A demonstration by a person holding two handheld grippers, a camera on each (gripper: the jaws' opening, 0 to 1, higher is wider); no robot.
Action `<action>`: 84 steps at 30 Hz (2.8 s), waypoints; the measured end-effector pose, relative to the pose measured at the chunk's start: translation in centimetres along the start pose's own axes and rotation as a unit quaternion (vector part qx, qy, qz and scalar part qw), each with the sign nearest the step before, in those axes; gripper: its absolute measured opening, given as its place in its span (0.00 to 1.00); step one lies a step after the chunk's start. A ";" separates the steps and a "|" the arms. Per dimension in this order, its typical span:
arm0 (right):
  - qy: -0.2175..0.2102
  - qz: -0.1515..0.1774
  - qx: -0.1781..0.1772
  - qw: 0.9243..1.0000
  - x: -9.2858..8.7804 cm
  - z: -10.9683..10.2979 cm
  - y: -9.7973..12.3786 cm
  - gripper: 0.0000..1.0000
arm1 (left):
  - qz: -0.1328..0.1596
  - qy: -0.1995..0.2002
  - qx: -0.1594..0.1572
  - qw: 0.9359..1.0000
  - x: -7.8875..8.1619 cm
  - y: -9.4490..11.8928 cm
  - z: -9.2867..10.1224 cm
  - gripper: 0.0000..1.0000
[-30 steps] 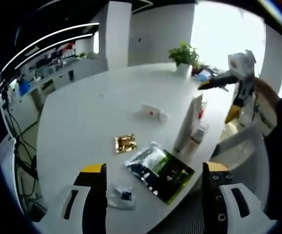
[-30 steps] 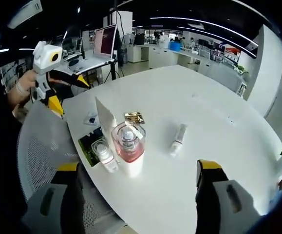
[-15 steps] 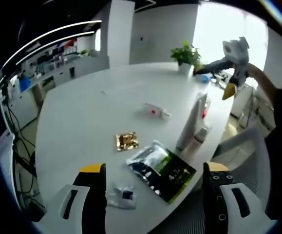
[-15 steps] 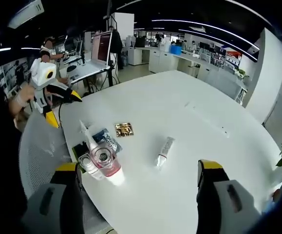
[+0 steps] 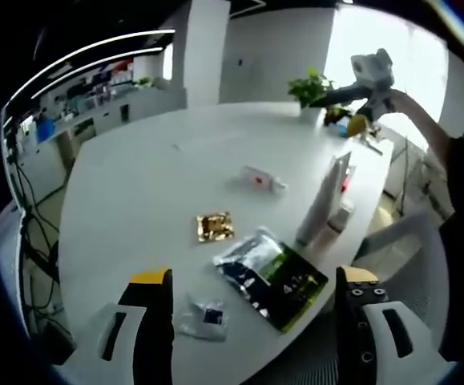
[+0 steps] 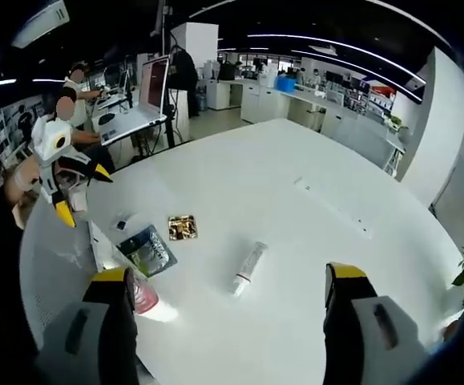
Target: Arrange the skincare products in the storage area until every visible bottle or jar stands upright without overlapping.
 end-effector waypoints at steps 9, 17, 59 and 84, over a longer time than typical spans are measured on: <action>-0.006 -0.042 0.011 0.999 -2.2 1.0 -4.3 0.99 | -0.001 0.004 -0.005 1.000 -0.1 -0.3 0.1 0.80; -0.028 -0.059 0.017 0.998 -3.7 0.8 -6.9 0.98 | -0.009 0.005 -0.008 1.000 -0.5 -0.6 0.1 0.80; -0.043 -0.173 0.036 0.983 -9.3 0.8 -15.5 0.37 | -0.014 0.025 -0.010 1.000 -1.1 -0.9 -1.0 0.78; -0.033 -0.183 0.012 0.982 -9.4 1.3 -15.5 0.21 | -0.011 0.022 -0.012 1.000 -0.9 -1.1 -0.2 0.78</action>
Point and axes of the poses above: the point that each gripper's makers call its tool centre point, and the gripper's own axes: y roughly backward along the fingers, z roughly to its right, x roughly out of its top, the point moved 4 cm from there along y, roughly backward along the fingers, and after that the axes turned 3 degrees about -x, right-handed, at the moved point
